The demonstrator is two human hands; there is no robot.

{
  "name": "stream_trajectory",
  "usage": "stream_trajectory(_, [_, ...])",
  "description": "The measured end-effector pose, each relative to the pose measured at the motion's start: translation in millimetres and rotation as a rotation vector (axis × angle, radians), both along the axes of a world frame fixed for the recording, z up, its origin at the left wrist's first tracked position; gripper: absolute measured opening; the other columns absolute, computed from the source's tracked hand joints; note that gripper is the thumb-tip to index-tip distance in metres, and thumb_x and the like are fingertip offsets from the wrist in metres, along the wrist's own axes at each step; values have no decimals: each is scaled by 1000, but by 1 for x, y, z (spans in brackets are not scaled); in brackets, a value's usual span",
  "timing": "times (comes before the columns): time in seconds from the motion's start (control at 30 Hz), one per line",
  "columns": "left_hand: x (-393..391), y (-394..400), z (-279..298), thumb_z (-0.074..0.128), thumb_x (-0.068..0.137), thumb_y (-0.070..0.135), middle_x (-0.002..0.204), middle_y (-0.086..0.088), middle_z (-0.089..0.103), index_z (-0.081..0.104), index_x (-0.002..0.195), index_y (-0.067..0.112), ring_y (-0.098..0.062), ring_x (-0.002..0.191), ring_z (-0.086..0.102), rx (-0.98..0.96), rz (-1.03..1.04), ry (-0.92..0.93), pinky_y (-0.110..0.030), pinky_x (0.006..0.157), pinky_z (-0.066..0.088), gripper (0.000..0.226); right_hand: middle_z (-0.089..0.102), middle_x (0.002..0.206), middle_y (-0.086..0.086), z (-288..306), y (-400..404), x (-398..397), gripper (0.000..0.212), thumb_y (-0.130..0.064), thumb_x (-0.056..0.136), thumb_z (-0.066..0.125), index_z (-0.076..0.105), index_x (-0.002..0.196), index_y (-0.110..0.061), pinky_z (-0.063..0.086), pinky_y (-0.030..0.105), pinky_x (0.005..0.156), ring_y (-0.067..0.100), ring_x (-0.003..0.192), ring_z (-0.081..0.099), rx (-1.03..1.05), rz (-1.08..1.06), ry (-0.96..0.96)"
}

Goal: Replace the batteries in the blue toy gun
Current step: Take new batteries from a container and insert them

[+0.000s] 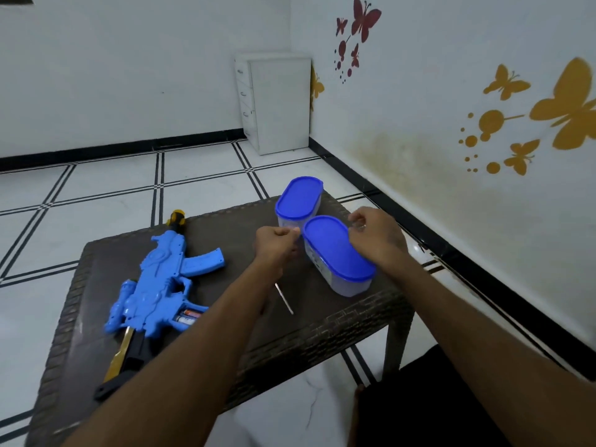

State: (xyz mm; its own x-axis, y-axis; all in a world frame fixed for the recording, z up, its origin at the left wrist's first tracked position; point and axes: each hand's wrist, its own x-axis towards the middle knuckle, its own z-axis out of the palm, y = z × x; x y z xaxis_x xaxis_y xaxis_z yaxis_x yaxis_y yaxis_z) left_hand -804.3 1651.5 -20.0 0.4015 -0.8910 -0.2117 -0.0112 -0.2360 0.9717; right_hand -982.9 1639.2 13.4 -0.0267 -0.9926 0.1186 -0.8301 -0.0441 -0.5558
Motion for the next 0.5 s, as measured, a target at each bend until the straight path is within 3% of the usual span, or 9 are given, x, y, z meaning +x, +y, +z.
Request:
stream_trajectory(0.17, [55, 45, 4, 66, 89, 16, 80, 1, 72, 74, 99, 15, -15, 75, 68, -100, -70, -270, -42, 81, 59, 13, 69, 104, 0, 6, 33, 48, 17, -15, 89, 59, 71, 100, -19, 54, 37, 84, 19, 96, 63, -228, 262, 15])
stream_trajectory(0.33, [111, 103, 11, 67, 87, 22, 88, 12, 72, 75, 100, 25, -3, 77, 67, -131, -36, -580, -27, 72, 55, 15, 73, 102, -2, -7, 61, 97, 18, -14, 91, 60, 73, 102, -20, 55, 31, 82, 16, 94, 67, -61, 451, 24])
stream_trajectory(0.4, [132, 128, 8, 68, 87, 21, 92, 14, 71, 75, 100, 26, -3, 82, 66, -120, -32, -683, -27, 78, 53, 16, 73, 108, -2, -15, 68, 115, 18, -20, 90, 65, 73, 107, -22, 54, 33, 89, 17, 101, 67, 8, 555, 93])
stream_trajectory(0.5, [158, 154, -3, 72, 84, 24, 101, 9, 70, 76, 102, 25, -9, 97, 63, -119, -73, -897, -33, 90, 49, 18, 66, 118, -1, -26, 78, 130, 39, -37, 86, 73, 66, 123, -26, 47, 34, 97, 19, 116, 56, 78, 686, 256])
